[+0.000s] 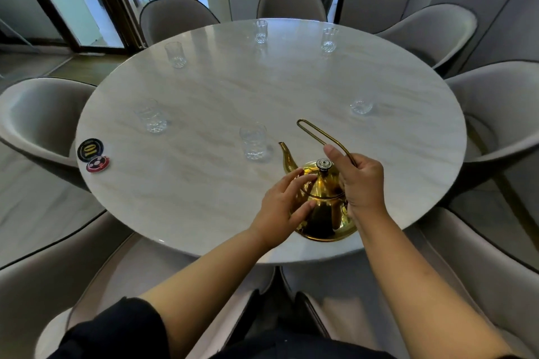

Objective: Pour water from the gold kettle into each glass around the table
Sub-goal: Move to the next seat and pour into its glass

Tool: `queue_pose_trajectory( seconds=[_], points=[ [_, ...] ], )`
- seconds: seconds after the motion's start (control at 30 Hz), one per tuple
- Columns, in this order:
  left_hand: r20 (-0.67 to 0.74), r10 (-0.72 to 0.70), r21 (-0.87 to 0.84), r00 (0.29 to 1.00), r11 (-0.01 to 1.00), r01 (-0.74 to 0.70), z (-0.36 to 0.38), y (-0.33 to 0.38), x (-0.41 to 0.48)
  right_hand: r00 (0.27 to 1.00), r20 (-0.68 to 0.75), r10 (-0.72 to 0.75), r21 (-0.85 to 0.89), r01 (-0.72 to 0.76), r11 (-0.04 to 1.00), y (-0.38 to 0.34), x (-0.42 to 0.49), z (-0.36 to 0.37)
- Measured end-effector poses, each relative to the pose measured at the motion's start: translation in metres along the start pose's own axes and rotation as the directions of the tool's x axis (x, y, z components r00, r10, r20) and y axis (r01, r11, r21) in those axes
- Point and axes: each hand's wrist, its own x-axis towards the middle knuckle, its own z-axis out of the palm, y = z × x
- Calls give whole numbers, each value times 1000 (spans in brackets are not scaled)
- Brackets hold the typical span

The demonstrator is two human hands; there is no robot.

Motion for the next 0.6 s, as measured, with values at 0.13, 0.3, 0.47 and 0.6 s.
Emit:
queue_pose_trajectory(
  seconds=[0.13,0.3,0.47,0.6],
  points=[
    [12,69,29,998,997,-69,12,8,-19,997,-71,-9,23,10,1000,-3,-33,-15],
    [103,144,37,984,988,-148,18,27,-54,981,-192,-12,72,27,997,-10,-83,-33],
    [242,161,18,957,985,-170,29,53,-91,948,-317,-5,82,32,996,-17,-138,-57],
    [335,200,-48,921,980,-195,48,72,-116,925,-379,3,99,37,994,-21,-176,-82]
  ],
)
